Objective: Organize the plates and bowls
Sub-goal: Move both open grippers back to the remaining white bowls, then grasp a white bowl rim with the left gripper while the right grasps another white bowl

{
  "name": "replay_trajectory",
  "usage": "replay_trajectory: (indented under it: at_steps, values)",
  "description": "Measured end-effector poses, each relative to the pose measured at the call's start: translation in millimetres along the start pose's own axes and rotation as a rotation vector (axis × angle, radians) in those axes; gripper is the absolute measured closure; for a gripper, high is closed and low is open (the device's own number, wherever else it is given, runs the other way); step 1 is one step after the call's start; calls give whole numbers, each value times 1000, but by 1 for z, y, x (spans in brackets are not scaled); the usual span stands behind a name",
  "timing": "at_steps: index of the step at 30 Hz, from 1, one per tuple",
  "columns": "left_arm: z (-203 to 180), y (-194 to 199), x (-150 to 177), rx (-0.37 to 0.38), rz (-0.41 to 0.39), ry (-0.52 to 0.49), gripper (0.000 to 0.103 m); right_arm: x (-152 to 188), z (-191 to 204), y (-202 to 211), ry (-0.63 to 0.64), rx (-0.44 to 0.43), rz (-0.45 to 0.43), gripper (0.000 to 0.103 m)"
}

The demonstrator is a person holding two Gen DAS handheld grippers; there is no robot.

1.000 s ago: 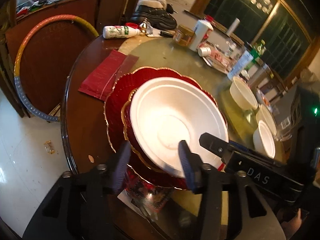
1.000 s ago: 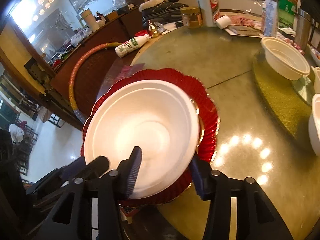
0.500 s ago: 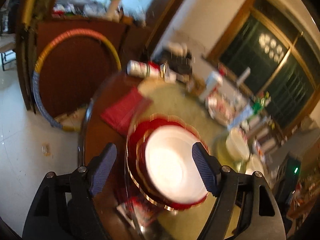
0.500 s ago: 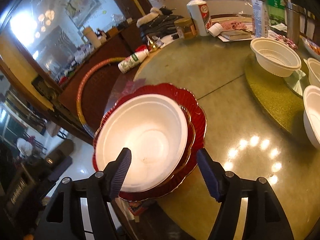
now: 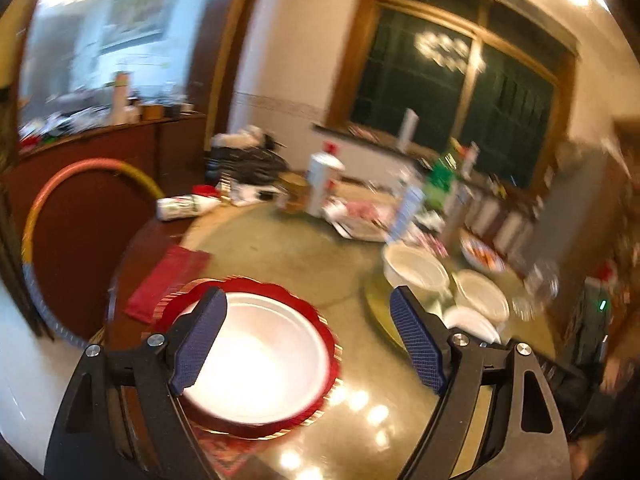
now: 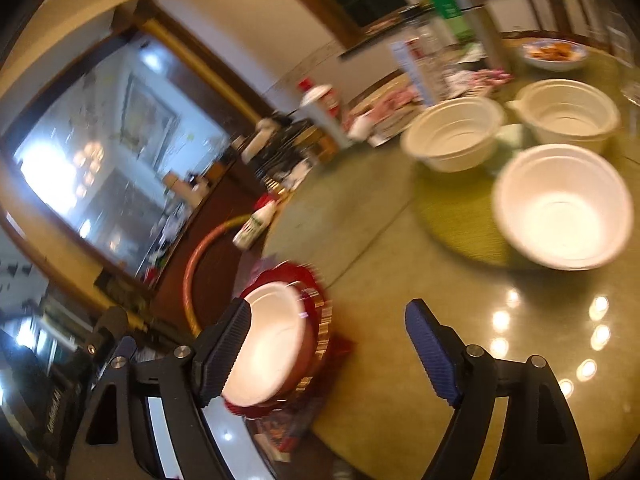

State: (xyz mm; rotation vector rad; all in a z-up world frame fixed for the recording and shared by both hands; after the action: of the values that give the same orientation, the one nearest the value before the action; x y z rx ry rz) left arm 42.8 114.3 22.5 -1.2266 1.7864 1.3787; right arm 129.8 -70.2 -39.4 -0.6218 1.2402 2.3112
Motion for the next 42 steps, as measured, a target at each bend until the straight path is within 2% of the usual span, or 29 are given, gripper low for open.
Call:
replay_trajectory:
  at_steps: [4,7,9,12,15,18,24,26,28,31,33,34,35,36,37,42]
  values:
    - [-46,-37,11,76,125,-43,19,-13,-50,20,-93,57,-56,21]
    - [-78,-67,22,144,217,-34,19,-21,-90,31,-160,113,-81,21]
    - [-99,-94,36,184,307,-24,19,-27,-120,35,-221,156,-87,20]
    - [-123,-141,54,208,421,28,19,-35,-155,30,-280,207,-57,19]
    - [-134,-177,67,197,511,79,19,-40,-183,20,-334,212,7,20]
    - [-142,-195,79,185,552,84,19,-49,-197,14,-345,212,27,20]
    - [-151,-212,86,174,541,74,19,-63,-201,-5,-345,199,51,22]
    - [-154,-217,88,172,534,59,19,-61,-198,-13,-340,205,54,25]
    - [-156,-222,91,173,537,55,21,-60,-197,-20,-336,213,66,34]
    - [-155,-229,94,169,538,62,22,-59,-198,-27,-337,226,73,37]
    - [-153,-233,97,168,539,69,29,-60,-198,-32,-335,234,69,39]
    - [-152,-235,98,165,541,65,45,-59,-197,-33,-333,236,70,41]
    - [-151,-237,101,157,548,42,79,-57,-196,-37,-327,236,73,45]
    - [-152,-239,104,151,563,13,93,-56,-195,-39,-317,236,78,62]
    - [-153,-237,104,167,550,-3,93,-55,-194,-41,-305,235,84,91]
    - [-149,-226,97,189,493,1,96,-51,-187,-43,-282,230,30,94]
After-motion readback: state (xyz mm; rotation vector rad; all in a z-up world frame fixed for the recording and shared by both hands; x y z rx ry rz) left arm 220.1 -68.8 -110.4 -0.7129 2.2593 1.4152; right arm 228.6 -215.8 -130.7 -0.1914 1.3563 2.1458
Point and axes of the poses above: each gripper's, at about its wrist camera, not at the fingertips, and y roughly against the way its jaws point, z to its left, x to its underside, the point moved 6 cm from there along -y, roughly the way its jaws point, and after that the axes turned 11 degrees about x, right-handed, at the moved point
